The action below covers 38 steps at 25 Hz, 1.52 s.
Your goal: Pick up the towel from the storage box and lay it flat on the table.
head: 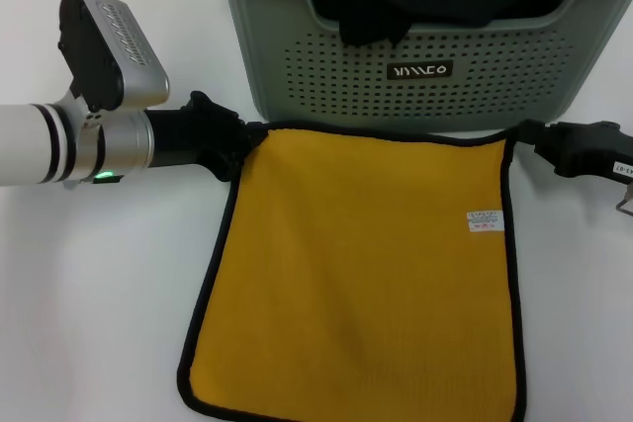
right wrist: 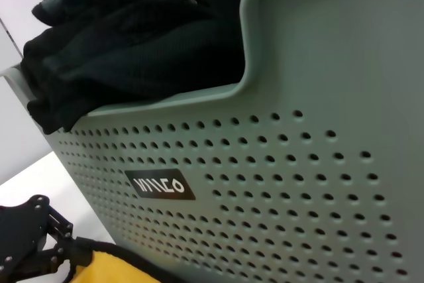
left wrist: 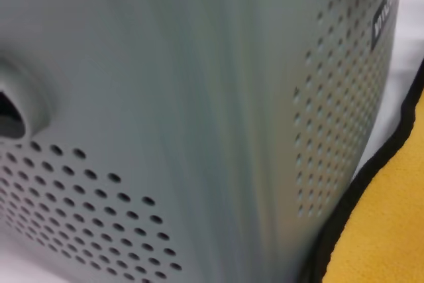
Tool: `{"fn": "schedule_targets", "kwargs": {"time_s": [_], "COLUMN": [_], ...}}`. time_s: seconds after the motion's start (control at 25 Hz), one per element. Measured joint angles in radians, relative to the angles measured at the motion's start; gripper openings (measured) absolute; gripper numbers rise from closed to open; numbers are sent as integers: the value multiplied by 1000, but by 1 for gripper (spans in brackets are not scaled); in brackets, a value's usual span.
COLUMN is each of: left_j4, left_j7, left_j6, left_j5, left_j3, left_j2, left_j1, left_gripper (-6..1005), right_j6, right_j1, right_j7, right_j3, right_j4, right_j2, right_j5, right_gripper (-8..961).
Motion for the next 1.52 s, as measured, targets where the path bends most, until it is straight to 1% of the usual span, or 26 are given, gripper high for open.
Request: {"fn": "schedule_targets", "kwargs": {"time_s": [0.2, 0.32, 0.52, 0.6, 0.64, 0.72, 0.92, 1.0, 1.12, 1.16, 1.2, 1.24, 1.36, 1.4, 1.44, 1.48, 1.52], "left_j4": [-1, -1, -1, 8, 10, 27, 95, 103, 104, 106, 106, 107, 107, 103, 100, 94, 85], "left_j7": [20, 20, 20, 21, 21, 21, 11, 8, 9, 11, 12, 12, 12, 16, 21, 35, 52], "left_j6": [-12, -14, -20, -28, -28, -24, -11, 24, 114, 170, 226, 284, 506, 585, 637, 711, 764], "left_j5": [-3, -4, -23, -93, -103, -140, -195, -241, -312, -342, -363, -375, -391, -392, -392, -397, -406], "left_j3": [2, 27, 38, 52, 56, 73, 95, 99, 89, 80, 71, 64, 53, 54, 56, 56, 57], "left_j2": [-3, -3, -3, -3, -3, 0, -1, 3, 8, 9, 11, 12, 11, 9, 7, 5, 3], "left_j1": [5, 9, 22, 48, 53, 73, 150, 178, 215, 230, 244, 256, 288, 300, 309, 321, 333], "left_gripper": [131, 138, 148, 152, 154, 158, 411, 456, 523, 546, 568, 591, 671, 701, 730, 759, 757], "right_j6": [-7, -24, -50, -88, -88, -129, -238, -310, -424, -462, -562, -562, -701, -701, -802, -822, -851], "right_j1": [2, 3, -12, -39, -39, -62, -128, -159, -178, -180, -178, -178, -164, -164, -154, -154, -155], "right_j7": [-25, -24, -19, -20, -20, -24, -25, -31, -56, -70, -111, -111, -161, -161, -167, -167, -167], "right_j3": [-3, -19, -19, -17, -17, -16, -12, -11, -10, -9, -10, -10, -21, -21, -26, -26, -26], "right_j4": [2, 2, -1, -7, -7, -18, -74, -99, -114, -115, -115, -115, -122, -122, -154, -164, -187], "right_j2": [0, -3, -3, -3, -3, -6, -11, -11, -11, -11, -12, -12, -22, -22, -28, -28, -29], "right_j5": [24, 24, 30, 56, 56, 73, 107, 123, 138, 142, 143, 143, 117, 117, 79, 72, 64], "right_gripper": [45, 45, 46, 142, 191, 287, 523, 566, 630, 652, 673, 695, 759, 780, 801, 822, 843]}}
